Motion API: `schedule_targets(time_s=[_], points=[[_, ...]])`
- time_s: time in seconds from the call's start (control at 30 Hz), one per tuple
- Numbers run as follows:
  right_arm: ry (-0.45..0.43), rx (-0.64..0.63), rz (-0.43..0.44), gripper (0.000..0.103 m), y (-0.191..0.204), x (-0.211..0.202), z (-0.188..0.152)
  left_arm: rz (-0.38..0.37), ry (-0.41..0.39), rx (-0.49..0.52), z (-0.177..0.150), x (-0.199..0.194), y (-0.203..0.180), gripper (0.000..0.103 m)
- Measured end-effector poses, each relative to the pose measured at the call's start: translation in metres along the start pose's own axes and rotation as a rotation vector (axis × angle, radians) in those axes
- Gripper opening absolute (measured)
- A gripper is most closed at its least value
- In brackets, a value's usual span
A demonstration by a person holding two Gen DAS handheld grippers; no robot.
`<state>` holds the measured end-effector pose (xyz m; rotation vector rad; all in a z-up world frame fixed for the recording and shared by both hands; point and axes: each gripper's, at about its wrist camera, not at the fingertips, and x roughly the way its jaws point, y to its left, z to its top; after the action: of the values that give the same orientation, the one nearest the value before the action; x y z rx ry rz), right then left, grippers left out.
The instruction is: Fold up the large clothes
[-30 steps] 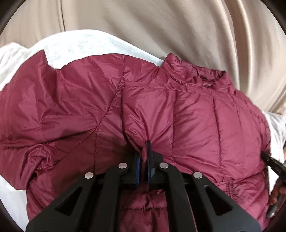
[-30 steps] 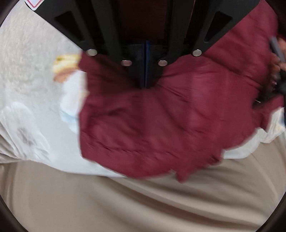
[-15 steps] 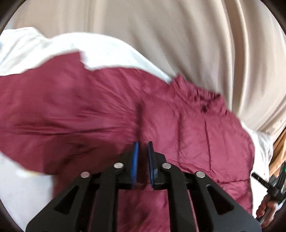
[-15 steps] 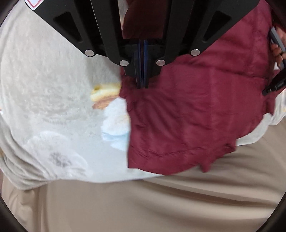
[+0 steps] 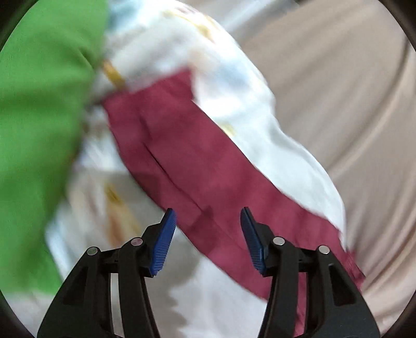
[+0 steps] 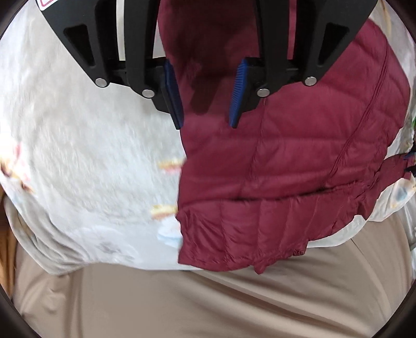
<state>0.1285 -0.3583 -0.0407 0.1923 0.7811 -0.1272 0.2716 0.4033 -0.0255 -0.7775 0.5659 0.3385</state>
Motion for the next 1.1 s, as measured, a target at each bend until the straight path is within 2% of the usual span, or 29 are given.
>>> schedule_targets(time_s=[0.07, 0.1, 0.13, 0.17, 0.2, 0.3, 0.4, 0.47, 0.53, 0.6, 0.63, 0.7, 0.73, 0.77, 0.8, 0.83, 0.9, 1.0, 1.1], points=[[-0.003, 0.005, 0.001, 0.041, 0.0, -0.003, -0.007, 0.07, -0.01, 0.012, 0.014, 0.014, 0.008, 0.049], [-0.003, 0.002, -0.004, 0.042, 0.002, -0.003, -0.01, 0.08, 0.004, 0.015, 0.016, 0.022, 0.008, 0.044], [-0.001, -0.001, -0.009, 0.043, 0.003, -0.003, -0.011, 0.075, 0.012, 0.018, 0.015, 0.028, 0.004, 0.029], [0.004, -0.008, -0.015, 0.043, 0.006, -0.002, -0.013, 0.055, 0.026, 0.032, 0.015, 0.034, -0.001, 0.007], [0.009, -0.015, -0.017, 0.043, 0.008, -0.001, -0.015, 0.04, 0.033, 0.048, 0.016, 0.037, -0.007, 0.0], [0.006, -0.029, -0.027, 0.043, 0.014, 0.0, -0.015, -0.049, 0.015, 0.125, 0.012, 0.029, -0.045, 0.0], [-0.004, -0.017, -0.003, 0.043, 0.018, -0.003, -0.014, -0.175, -0.049, 0.289, -0.006, -0.007, -0.12, 0.0], [-0.006, -0.003, 0.027, 0.043, 0.022, -0.002, -0.011, -0.318, -0.059, 0.402, -0.034, -0.039, -0.186, 0.0], [-0.012, -0.007, 0.04, 0.043, 0.028, -0.001, -0.009, -0.413, -0.047, 0.482, -0.064, -0.06, -0.236, 0.0], [-0.018, -0.026, 0.047, 0.043, 0.035, 0.0, -0.009, -0.449, -0.024, 0.542, -0.1, -0.071, -0.276, 0.0], [-0.022, -0.037, 0.046, 0.044, 0.038, -0.001, -0.01, -0.439, -0.016, 0.553, -0.111, -0.068, -0.288, 0.002], [-0.027, -0.051, 0.05, 0.047, 0.041, -0.003, -0.012, -0.405, -0.008, 0.544, -0.119, -0.056, -0.288, 0.005], [-0.026, -0.05, 0.059, 0.047, 0.041, -0.003, -0.013, -0.372, -0.007, 0.528, -0.116, -0.047, -0.283, 0.014], [-0.025, -0.046, 0.068, 0.048, 0.041, -0.003, -0.014, -0.307, -0.003, 0.495, -0.11, -0.038, -0.266, 0.031], [-0.023, -0.041, 0.076, 0.048, 0.04, -0.002, -0.015, -0.257, -0.001, 0.468, -0.104, -0.034, -0.248, 0.039], [-0.021, -0.039, 0.08, 0.048, 0.04, -0.001, -0.016, -0.173, -0.007, 0.424, -0.093, -0.026, -0.222, 0.043], [-0.016, -0.039, 0.088, 0.048, 0.041, 0.002, -0.017, -0.046, -0.03, 0.356, -0.07, -0.014, -0.174, 0.043], [-0.005, -0.045, 0.092, 0.05, 0.044, 0.008, -0.02, 0.219, -0.089, 0.253, -0.026, 0.003, -0.093, 0.043], [-0.003, -0.056, 0.082, 0.052, 0.047, 0.01, -0.022, 0.373, -0.12, 0.155, 0.005, 0.012, -0.035, 0.044]])
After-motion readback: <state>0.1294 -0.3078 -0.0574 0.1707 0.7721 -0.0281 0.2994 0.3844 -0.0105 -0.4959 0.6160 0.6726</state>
